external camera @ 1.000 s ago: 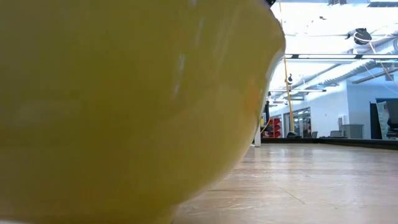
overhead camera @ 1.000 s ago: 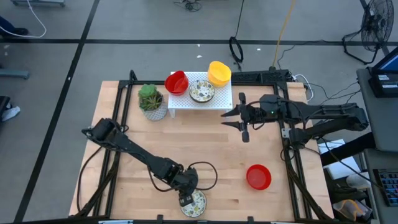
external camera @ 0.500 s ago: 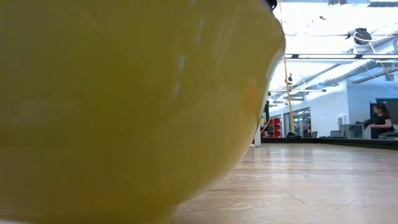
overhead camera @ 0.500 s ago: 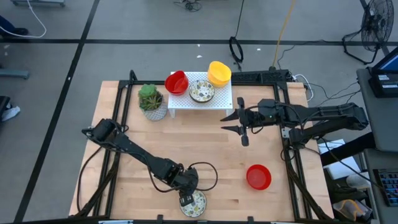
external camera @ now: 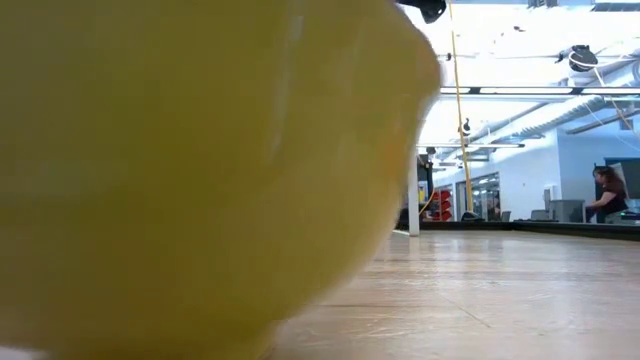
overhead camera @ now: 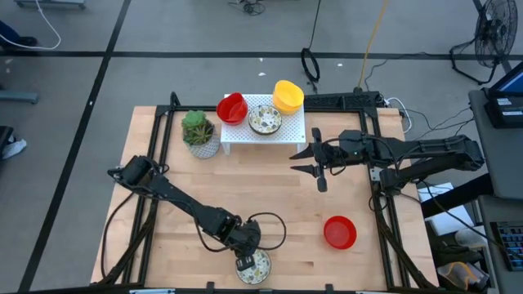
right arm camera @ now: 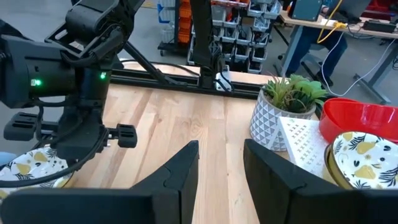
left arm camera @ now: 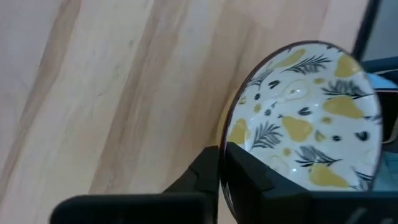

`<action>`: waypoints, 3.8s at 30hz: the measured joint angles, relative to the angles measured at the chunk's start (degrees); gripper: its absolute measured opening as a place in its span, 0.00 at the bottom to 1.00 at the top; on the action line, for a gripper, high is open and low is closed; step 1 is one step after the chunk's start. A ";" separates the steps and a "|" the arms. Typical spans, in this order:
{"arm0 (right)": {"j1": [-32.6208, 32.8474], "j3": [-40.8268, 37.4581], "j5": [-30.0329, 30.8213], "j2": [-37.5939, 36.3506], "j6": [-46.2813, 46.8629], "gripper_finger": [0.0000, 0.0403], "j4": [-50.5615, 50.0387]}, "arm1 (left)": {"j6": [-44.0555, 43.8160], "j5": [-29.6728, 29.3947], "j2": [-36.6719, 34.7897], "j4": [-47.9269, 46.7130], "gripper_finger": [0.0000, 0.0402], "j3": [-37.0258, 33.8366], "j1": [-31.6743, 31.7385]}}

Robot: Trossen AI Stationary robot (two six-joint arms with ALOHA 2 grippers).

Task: Pick & Place Mini bowls
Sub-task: Stack the white patterned bowl on the white patterned bowl on the shelf

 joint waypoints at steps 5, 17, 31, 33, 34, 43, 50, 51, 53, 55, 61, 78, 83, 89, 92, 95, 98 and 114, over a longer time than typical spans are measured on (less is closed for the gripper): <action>0.00 0.01 0.00 0.00 -0.19 0.28 -0.02 | -0.20 -0.01 0.03 -0.14 0.12 -0.07 0.00; 0.00 0.01 0.00 0.00 -0.35 0.28 -0.02 | 0.34 -0.94 0.03 -0.09 0.30 -0.07 0.04; 0.00 0.08 -0.04 0.00 -0.35 0.28 -0.25 | 0.91 1.20 3.42 1.06 0.23 -0.08 0.12; 0.00 0.10 -0.06 -0.02 -0.35 0.28 -0.34 | 0.77 2.20 3.77 1.23 0.18 -0.11 0.41; 0.00 0.10 -0.07 -0.02 -0.35 0.28 -0.50 | 0.85 2.58 3.77 1.25 0.14 -0.11 0.55; 0.00 0.10 -0.15 0.00 -0.35 0.28 -1.01 | 1.84 4.22 3.20 2.37 0.06 -0.04 1.70; 0.00 0.10 -0.37 0.00 -0.42 0.28 -5.64 | 5.46 4.95 -0.81 -0.82 0.04 -0.11 4.63; -0.01 0.10 -1.10 0.00 -0.74 0.28 -6.68 | 6.19 4.44 -1.59 -1.70 0.04 -0.12 5.27; -0.02 0.10 -3.07 0.00 -1.55 0.28 -8.96 | 8.02 3.43 -3.53 -2.84 0.05 -0.13 6.52; 0.23 0.10 -4.57 0.00 -1.66 0.28 -9.93 | 10.09 1.91 -5.94 -4.60 0.07 -0.13 8.23; 2.30 0.10 -4.52 0.00 -4.00 0.28 -11.43 | 14.94 -0.44 -12.88 -6.50 0.05 -0.13 16.17; 6.36 0.08 -4.46 -0.55 -2.73 0.28 -24.73 | 23.43 9.23 -23.00 8.78 0.04 0.05 47.09; 6.36 0.08 -4.45 -0.57 -2.52 0.28 -24.58 | 25.69 12.00 -22.65 12.63 0.08 0.24 52.93; 6.36 0.08 -4.44 -0.57 -2.59 0.28 -24.53 | 26.44 12.00 -22.61 10.12 0.05 0.24 57.18; 6.36 0.08 -4.44 -0.57 -2.66 0.28 -24.50 | 27.94 11.75 -22.61 8.65 0.04 0.24 57.97; 6.36 0.08 -4.44 -0.57 -2.71 0.28 -24.44 | 28.90 10.77 -22.61 7.75 0.07 0.24 58.43; 6.36 0.08 -4.44 -0.57 -2.71 0.28 -24.44 | 29.24 7.84 -22.11 5.36 0.10 0.24 58.64; 6.36 0.08 -4.42 -0.57 -3.12 0.28 -24.44 | 28.61 2.97 -21.32 6.18 0.11 0.21 59.04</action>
